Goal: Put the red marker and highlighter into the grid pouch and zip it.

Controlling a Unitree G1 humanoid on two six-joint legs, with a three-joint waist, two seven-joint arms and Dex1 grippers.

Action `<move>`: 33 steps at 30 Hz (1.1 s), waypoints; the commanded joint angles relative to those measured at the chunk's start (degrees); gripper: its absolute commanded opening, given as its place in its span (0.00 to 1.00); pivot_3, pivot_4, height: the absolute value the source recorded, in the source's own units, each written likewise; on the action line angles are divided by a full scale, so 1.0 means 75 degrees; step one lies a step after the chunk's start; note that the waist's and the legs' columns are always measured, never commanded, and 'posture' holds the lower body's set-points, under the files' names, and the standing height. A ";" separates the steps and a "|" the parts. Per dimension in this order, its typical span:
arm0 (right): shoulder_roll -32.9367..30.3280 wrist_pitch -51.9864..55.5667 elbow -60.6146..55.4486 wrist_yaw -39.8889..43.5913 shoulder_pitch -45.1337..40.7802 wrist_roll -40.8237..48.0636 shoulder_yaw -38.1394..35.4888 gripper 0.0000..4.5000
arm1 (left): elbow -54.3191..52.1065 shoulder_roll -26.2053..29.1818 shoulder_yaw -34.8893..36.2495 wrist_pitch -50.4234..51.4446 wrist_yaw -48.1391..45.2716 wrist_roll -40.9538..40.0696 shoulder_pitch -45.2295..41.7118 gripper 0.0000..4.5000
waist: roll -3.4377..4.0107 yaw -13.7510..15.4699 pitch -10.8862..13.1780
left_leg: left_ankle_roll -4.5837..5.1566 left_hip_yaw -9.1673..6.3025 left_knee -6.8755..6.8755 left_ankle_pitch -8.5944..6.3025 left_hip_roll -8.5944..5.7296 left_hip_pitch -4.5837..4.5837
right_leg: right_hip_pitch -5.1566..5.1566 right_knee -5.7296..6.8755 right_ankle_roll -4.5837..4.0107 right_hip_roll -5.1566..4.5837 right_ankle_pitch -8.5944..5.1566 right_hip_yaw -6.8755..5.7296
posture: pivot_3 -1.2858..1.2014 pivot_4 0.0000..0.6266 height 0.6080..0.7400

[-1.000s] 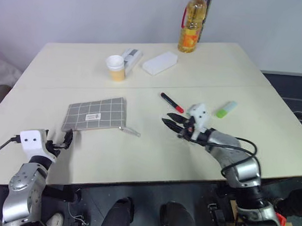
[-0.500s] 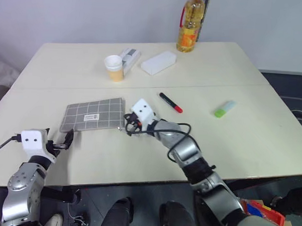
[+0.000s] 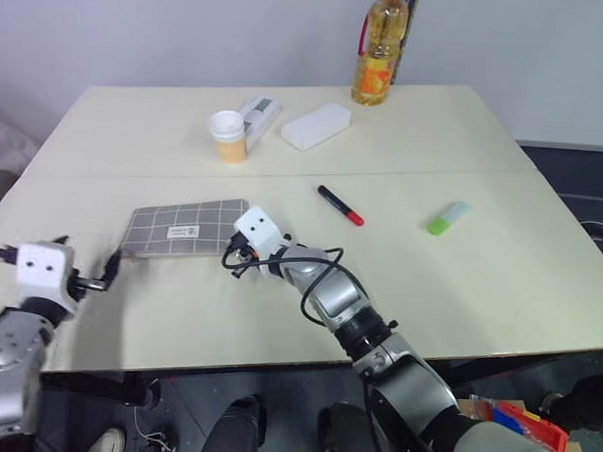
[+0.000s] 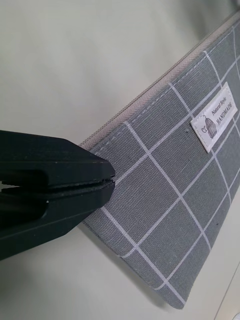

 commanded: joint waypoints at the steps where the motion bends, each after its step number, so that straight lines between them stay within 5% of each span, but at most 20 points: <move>1: 0.0076 -0.0008 0.0207 -0.0014 0.0049 -0.0131 -0.0043 0.01 | 0.1401 0.1003 -0.0507 -0.1959 -0.0226 0.1330 -0.0239 1.00 | 0.0004 0.0001 0.0001 | 0.0000 0.0000 -0.0004 0.0000 0.0000 0.0001 | -0.0006 0.0000 -0.0005 0.0000 -0.0003 0.0000 | 0.52 0.24 1.00; 10: 0.0152 -0.0213 0.0267 0.0009 0.0019 -0.0207 -0.0078 0.01 | 0.5402 0.1865 -0.2152 -0.4829 -0.0639 0.2391 -0.2391 1.00 | 0.0000 -0.0005 -0.0004 | 0.0000 0.0002 -0.0016 0.0000 0.0000 -0.0005 | -0.0025 0.0006 0.0007 -0.0003 0.0004 0.0000 | 0.52 0.24 1.00; 23: 0.0135 -0.0177 0.0032 0.0030 0.0204 -0.0329 -0.0074 0.01 | 0.8067 0.1243 -0.3538 -0.6526 -0.0083 0.3207 -0.4783 1.00 | -0.0005 0.0021 -0.0007 | 0.0002 0.0002 -0.0012 0.0002 -0.0005 -0.0001 | -0.0015 0.0026 0.0011 0.0002 0.0006 -0.0013 | 0.52 0.24 1.00; 32: -0.0222 -0.0163 -0.0907 -0.0226 0.0490 -0.0365 -0.0362 0.00 | 0.7924 0.0906 -0.3403 -0.7086 -0.1129 0.2199 -0.4526 0.04 | -0.0006 0.0007 -0.0007 | 0.0002 0.0006 -0.0012 0.0002 -0.0006 -0.0005 | -0.0019 0.0032 0.0012 -0.0001 0.0006 -0.0012 | 0.52 0.24 1.00; 33: -0.0276 -0.0162 -0.1090 -0.0240 0.0545 -0.0335 -0.0413 0.00 | 0.7799 0.0863 -0.3360 -0.7053 -0.1264 0.2024 -0.4419 0.02 | -0.0005 0.0003 -0.0007 | 0.0002 0.0006 -0.0011 0.0002 -0.0006 -0.0005 | -0.0019 0.0031 0.0012 -0.0001 0.0006 -0.0012 | 0.52 0.24 1.00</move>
